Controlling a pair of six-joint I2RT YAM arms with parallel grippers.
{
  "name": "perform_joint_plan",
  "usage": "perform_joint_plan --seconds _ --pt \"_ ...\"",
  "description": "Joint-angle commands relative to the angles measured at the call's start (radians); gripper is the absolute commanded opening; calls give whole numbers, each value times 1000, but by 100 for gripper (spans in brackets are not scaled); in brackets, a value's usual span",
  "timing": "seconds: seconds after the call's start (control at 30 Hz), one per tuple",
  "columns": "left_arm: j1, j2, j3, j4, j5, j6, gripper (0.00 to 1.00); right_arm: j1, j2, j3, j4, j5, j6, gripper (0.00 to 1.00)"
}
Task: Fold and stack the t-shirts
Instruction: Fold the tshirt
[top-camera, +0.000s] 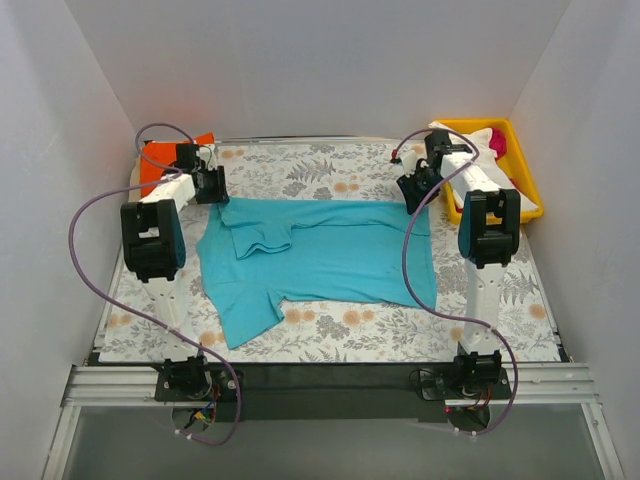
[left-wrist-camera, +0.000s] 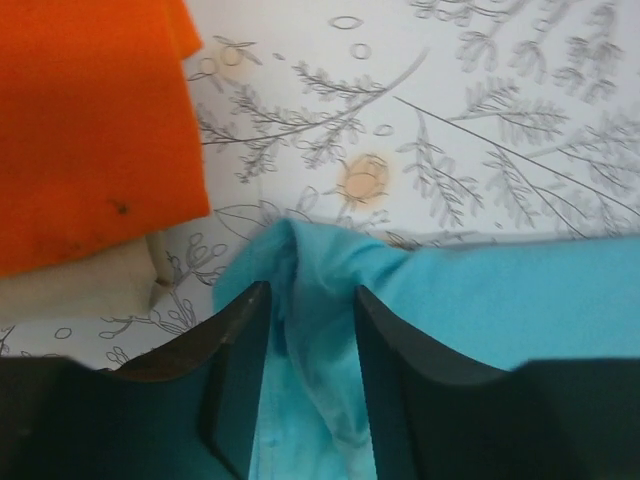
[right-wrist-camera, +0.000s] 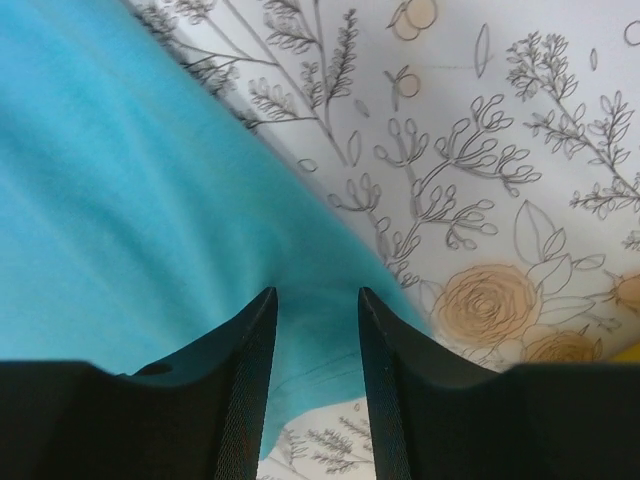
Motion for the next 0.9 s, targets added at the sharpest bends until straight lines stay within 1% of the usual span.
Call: perform_joint_plan --seconds 0.0,0.07,0.1,0.17,0.2,0.27,0.3,0.4,0.47,0.6,0.67,0.87 --pt "-8 -195 -12 2 146 5 40 22 -165 -44 11 -78 -34 40" --pt "-30 -235 -25 11 190 23 41 40 -231 -101 8 -89 -52 40" --pt "-54 -263 -32 13 192 40 41 46 -248 -118 7 -90 -66 39" --pt "-125 -271 -45 -3 214 75 40 63 -277 -167 0 -80 -86 36" --pt "-173 -274 -56 -6 209 92 40 68 -283 -181 -6 -73 -106 36" --pt "-220 -263 -76 -10 232 124 39 77 -289 -207 -18 -67 -126 33" --pt "-262 -260 -85 -15 237 132 39 80 -289 -228 -23 -70 -138 32" --pt "-330 -238 -114 8 250 146 39 97 -279 -248 -23 -72 -146 31" --pt "-355 -209 -119 14 248 152 39 111 -257 -252 -20 -55 -147 31" --pt "-412 -185 -133 26 183 193 41 115 -207 -222 -12 -35 -136 34" --pt "-422 -176 -145 36 133 207 41 118 -190 -221 0 -26 -129 35" --pt "-432 -157 -160 37 97 253 42 118 -180 -267 11 13 -141 35"
